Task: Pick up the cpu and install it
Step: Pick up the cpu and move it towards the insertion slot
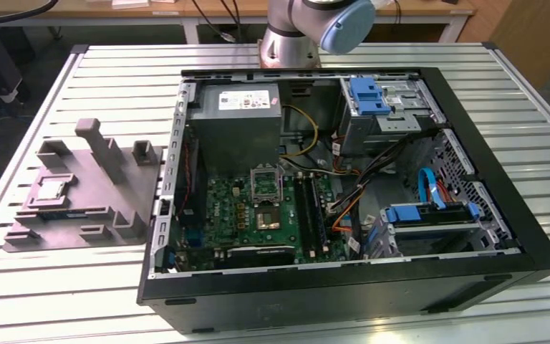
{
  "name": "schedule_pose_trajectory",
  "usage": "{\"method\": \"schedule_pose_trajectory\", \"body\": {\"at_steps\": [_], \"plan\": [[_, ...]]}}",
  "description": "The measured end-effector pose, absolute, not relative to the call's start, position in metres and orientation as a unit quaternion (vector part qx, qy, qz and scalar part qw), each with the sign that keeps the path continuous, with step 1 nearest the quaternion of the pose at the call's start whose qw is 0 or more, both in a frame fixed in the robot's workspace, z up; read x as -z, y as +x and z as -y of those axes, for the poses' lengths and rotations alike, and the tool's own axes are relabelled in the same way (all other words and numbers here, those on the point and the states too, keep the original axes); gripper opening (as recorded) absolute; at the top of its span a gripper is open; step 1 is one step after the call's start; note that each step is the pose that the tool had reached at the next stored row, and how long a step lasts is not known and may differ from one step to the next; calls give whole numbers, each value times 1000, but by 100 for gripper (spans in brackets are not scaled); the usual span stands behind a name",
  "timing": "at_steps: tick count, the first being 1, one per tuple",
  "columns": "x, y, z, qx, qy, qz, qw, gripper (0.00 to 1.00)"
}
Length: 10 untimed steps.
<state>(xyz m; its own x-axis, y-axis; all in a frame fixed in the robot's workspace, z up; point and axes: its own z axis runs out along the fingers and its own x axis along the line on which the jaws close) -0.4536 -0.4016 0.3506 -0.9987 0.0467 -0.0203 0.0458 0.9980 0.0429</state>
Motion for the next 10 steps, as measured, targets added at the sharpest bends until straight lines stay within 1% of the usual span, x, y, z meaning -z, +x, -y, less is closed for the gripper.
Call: {"method": "schedule_pose_trajectory", "body": {"at_steps": [10], "plan": [[-348, -454, 402, -21, 23, -999, 11, 71]]}}
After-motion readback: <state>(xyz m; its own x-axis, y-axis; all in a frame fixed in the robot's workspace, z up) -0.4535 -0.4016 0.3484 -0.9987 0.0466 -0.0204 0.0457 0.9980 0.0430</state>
